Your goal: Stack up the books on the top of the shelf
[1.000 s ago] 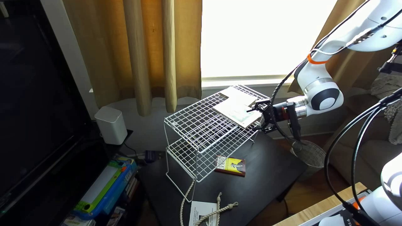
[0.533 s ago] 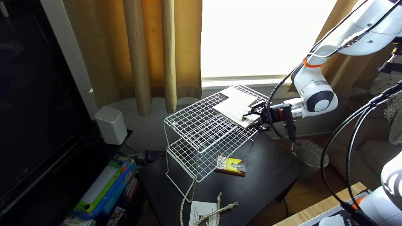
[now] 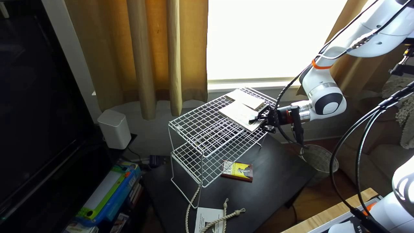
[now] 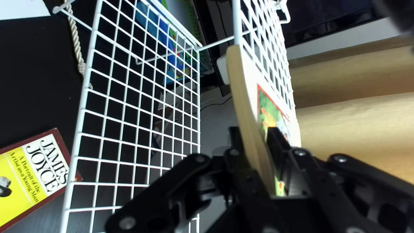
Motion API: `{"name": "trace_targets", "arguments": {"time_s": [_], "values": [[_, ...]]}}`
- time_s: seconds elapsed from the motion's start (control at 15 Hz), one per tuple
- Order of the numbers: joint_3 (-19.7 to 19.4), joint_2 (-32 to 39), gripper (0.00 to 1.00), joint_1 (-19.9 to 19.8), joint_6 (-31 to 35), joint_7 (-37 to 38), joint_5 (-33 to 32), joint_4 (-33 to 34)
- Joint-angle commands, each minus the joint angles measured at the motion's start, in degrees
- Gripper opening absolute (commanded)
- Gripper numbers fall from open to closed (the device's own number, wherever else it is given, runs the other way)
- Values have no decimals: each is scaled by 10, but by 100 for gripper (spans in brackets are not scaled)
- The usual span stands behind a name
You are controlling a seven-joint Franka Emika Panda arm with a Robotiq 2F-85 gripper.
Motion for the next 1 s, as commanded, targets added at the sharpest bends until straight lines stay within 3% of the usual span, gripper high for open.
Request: {"name": "trace_targets", "arguments": {"time_s": [0.0,0.07,0.13,0.2,0.27,0.67,0.8,0.87,0.93], "values": [[0,0,7,-1,7,17,12,-2],[-1,-2,16,1,11,21,11,-3],[-1,-4,36,1,13,25,9,-4],[-2,-5,45,1,14,28,8,-5],[-2,-6,46,2,17,34,7,-5],[-3,-13,39,4,36,63,1,-10],[-3,-17,33,4,36,71,1,-11],[-3,-18,21,4,37,74,1,-11],[-3,-19,18,4,37,78,0,-12]]}}
